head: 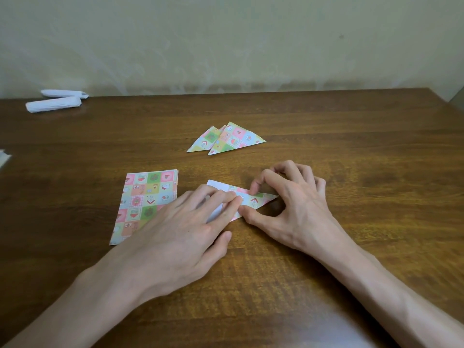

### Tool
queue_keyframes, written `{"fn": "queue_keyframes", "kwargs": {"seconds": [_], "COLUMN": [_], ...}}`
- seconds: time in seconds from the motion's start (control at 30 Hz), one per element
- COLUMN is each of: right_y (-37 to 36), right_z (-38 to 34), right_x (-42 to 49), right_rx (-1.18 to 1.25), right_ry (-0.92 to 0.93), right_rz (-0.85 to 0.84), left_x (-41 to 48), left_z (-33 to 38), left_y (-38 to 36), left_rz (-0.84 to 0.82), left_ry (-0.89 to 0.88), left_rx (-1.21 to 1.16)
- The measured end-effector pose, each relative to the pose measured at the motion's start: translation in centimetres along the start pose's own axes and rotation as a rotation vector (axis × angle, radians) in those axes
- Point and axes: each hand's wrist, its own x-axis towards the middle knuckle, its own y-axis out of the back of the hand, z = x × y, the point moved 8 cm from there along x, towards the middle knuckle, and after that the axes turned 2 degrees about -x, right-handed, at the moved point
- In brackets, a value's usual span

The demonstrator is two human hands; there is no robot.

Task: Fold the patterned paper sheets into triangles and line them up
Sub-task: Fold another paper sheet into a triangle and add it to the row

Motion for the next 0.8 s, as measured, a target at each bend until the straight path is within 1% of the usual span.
{"fn": "queue_keyframes", "kwargs": {"seconds": [0.17,0.27,0.37,0.47,0.53,0.6,0.8], "right_y": [-0.1,-0.2,-0.2,-0.2,-0.2,-0.2,-0.3], "right_z": [0.0,0.0,0.0,0.1,0.1,0.2,0.2], "right_x": [0.0,0.0,0.0,0.0,-0.1,-0.1,0.0], "right_rx": [-0.009,-0.009,-0.003,0.003,0.003,0.006,-0.002], "right_ry": [-0.003,0.005,0.010,0.007,0.008,0.007,0.001], "right_rz": [0.018,0.006,-0.005,0.008,0.008,-0.001,-0.022], "left_x": [0.4,1.2,2.4,3.4,3.8,4.1,4.4], "left_z": [-0.9,-1.9,-3.0,-3.5,-4.1,-4.6,-4.9], "left_y": [0.1,0.2,0.5,0.8,0.6,0.3,0.3], "left_rz": [0.008,0.036,0.134,0.219,0.202,0.146,0.084], "left_ry": [-0.006,0.009,0.071,0.143,0.190,0.220,0.222], "left_rx": [-0.081,-0.212,-0.381,-0.464,-0.505,-0.534,-0.544]}}
